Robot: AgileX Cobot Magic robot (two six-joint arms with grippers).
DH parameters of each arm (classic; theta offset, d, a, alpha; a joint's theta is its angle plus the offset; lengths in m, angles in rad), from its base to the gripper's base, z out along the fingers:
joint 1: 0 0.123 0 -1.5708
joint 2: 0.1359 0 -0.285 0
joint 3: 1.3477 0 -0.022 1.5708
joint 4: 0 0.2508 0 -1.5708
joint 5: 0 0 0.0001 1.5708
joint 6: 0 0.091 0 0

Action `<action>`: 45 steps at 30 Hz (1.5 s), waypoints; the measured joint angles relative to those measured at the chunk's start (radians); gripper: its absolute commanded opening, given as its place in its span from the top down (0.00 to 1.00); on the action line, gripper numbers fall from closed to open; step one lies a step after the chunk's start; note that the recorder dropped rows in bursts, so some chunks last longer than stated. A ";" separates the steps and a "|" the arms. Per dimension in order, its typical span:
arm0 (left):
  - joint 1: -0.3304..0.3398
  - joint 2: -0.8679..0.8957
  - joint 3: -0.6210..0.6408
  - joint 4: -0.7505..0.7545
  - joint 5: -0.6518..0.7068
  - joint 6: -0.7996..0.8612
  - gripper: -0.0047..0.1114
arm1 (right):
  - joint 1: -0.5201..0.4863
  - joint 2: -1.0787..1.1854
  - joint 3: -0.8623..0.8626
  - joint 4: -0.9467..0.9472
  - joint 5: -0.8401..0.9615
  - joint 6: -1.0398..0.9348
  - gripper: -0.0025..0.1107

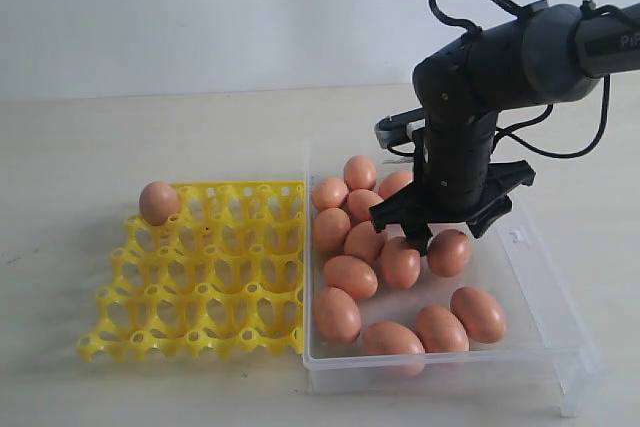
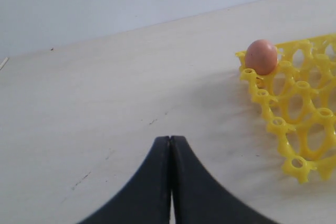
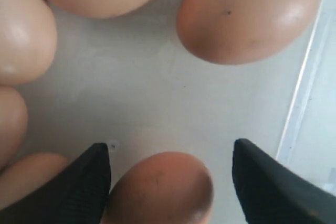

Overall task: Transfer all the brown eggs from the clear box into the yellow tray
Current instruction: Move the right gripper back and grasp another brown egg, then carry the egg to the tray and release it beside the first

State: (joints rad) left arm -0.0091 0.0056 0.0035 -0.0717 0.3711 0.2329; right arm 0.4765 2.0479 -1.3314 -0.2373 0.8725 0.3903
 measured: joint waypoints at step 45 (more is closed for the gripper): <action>0.000 0.000 0.000 0.000 0.000 0.000 0.96 | 0.256 0.138 0.000 -0.125 -1.313 -0.063 0.98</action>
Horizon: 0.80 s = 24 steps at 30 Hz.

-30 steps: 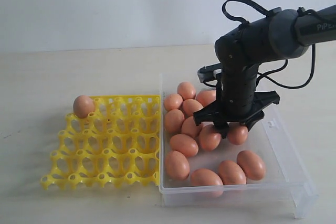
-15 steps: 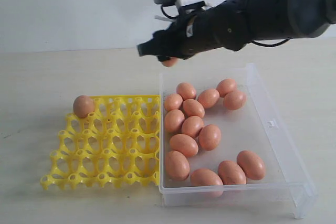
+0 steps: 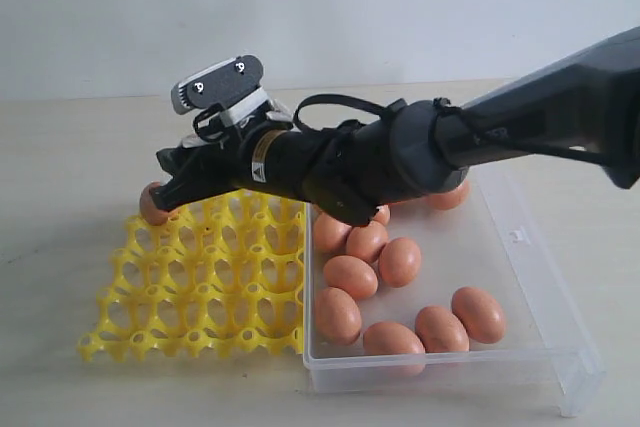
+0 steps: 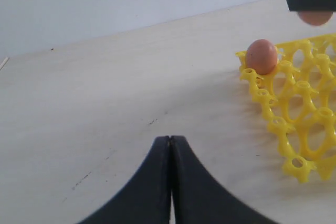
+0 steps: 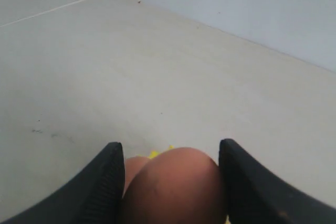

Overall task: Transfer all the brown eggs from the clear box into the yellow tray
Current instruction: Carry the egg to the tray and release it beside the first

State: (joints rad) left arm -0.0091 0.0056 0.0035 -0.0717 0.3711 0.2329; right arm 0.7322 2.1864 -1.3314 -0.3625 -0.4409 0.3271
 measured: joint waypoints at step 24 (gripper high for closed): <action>0.000 0.000 0.000 0.000 0.000 0.000 0.96 | 0.009 0.114 0.000 0.066 -0.077 -0.063 0.44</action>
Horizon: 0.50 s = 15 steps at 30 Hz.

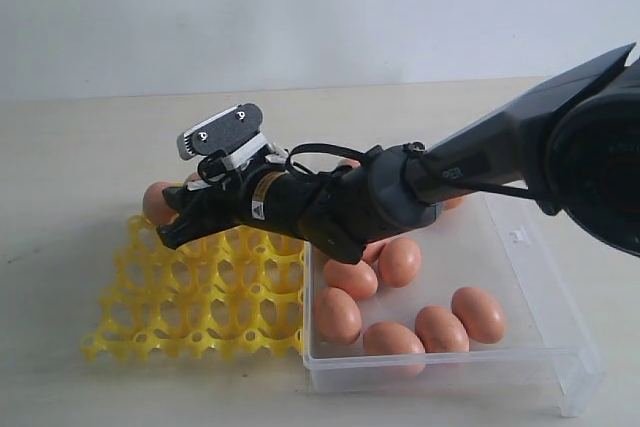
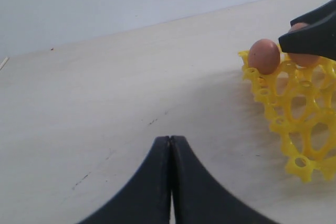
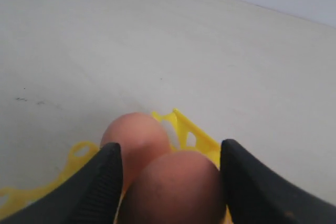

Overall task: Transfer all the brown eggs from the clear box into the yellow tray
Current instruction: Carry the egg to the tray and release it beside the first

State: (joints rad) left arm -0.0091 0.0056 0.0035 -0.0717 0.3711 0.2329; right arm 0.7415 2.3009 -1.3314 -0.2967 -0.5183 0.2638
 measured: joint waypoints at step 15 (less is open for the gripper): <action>0.000 0.000 0.000 0.000 0.000 0.000 0.96 | -0.004 -0.134 0.000 0.006 0.101 -0.038 0.53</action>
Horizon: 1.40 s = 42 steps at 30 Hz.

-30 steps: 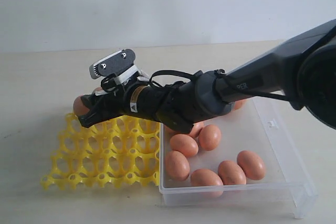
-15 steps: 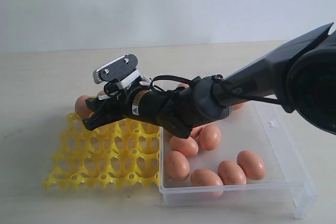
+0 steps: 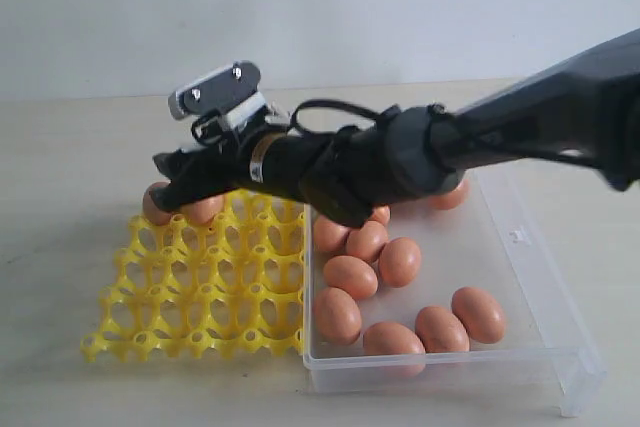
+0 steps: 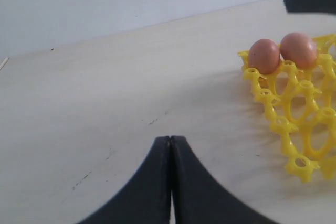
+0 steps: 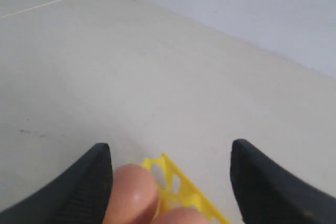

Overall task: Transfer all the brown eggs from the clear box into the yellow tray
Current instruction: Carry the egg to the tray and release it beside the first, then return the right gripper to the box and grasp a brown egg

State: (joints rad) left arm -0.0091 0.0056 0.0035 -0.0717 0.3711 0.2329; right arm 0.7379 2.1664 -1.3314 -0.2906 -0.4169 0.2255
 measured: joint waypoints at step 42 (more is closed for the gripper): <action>0.000 0.000 0.000 0.000 0.000 0.000 0.96 | -0.228 -0.167 0.000 0.299 1.277 0.265 0.45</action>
State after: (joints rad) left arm -0.0091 0.0056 0.0035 -0.0717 0.3711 0.2329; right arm 0.5097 1.9993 -1.3314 0.0081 0.8603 0.4902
